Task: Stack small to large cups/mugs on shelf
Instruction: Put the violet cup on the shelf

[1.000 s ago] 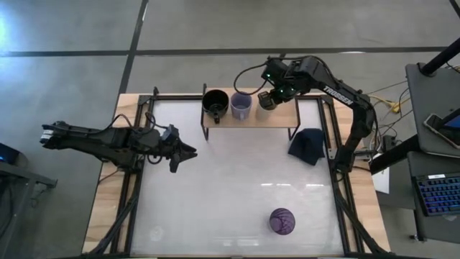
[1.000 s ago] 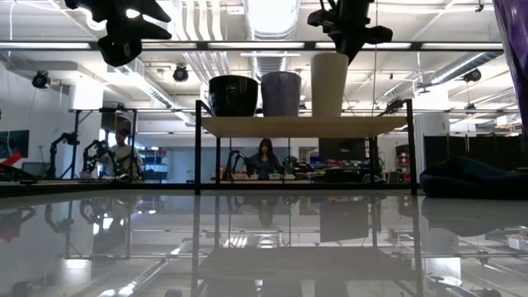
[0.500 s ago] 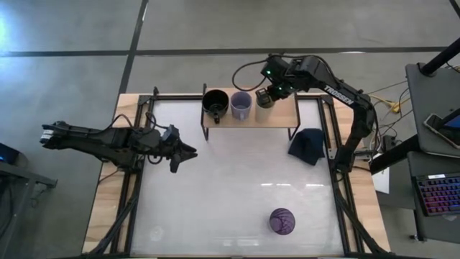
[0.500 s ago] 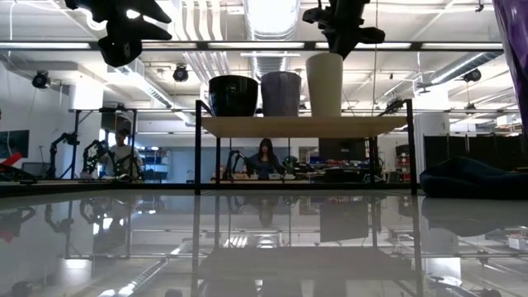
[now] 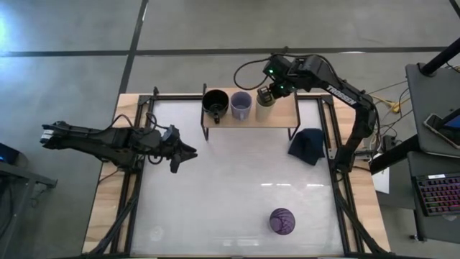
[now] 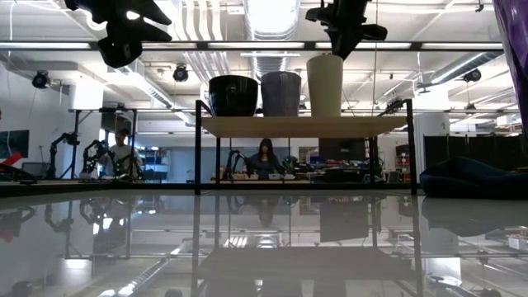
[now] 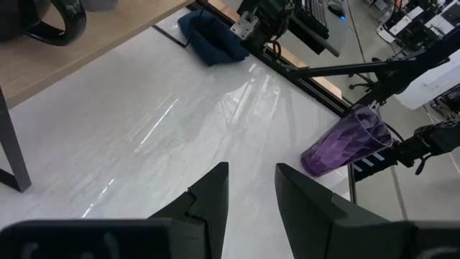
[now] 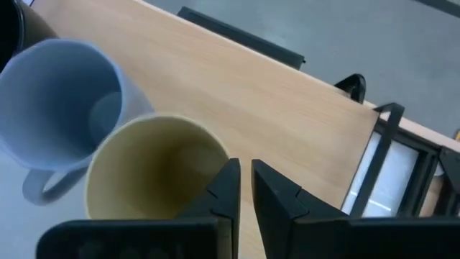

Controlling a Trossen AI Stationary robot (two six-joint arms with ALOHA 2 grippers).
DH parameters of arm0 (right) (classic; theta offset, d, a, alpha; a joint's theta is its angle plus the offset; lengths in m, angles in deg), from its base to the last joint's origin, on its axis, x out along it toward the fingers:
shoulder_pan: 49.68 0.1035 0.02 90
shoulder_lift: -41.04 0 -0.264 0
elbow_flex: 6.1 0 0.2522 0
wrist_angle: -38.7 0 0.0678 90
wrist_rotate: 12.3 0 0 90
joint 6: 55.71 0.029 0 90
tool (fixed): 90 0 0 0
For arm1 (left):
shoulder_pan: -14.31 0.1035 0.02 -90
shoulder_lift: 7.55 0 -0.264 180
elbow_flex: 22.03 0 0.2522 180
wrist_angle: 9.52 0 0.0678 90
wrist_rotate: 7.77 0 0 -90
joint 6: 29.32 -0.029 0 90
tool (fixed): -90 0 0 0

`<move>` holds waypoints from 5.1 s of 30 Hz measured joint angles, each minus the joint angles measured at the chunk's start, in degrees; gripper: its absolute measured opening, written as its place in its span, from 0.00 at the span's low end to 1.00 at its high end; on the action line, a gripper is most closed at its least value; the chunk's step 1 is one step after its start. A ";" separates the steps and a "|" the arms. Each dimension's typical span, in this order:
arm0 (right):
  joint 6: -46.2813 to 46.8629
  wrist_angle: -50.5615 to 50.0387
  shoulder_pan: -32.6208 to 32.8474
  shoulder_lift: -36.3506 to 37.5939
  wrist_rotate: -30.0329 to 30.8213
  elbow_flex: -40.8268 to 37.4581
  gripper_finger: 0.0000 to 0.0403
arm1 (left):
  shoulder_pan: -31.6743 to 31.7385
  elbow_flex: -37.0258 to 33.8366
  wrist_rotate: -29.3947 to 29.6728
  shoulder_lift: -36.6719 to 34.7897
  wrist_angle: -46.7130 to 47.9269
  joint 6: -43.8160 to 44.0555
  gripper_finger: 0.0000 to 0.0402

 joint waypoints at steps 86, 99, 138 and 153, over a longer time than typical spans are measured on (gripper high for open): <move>58.79 -6.07 39.41 26.28 13.01 -31.39 0.03 | 0.09 -1.42 0.59 2.71 0.32 -0.22 0.25; 40.13 -6.05 18.48 33.66 13.34 -32.27 0.03 | 0.09 -0.98 0.20 3.89 -0.04 -0.17 0.25; 6.98 -5.54 -0.76 17.82 1.57 -18.71 0.03 | 0.09 0.14 0.16 4.08 -0.71 2.99 0.25; 5.29 -5.19 -1.05 16.35 1.05 -17.46 0.03 | 0.09 0.28 0.18 5.43 -1.44 2.99 0.25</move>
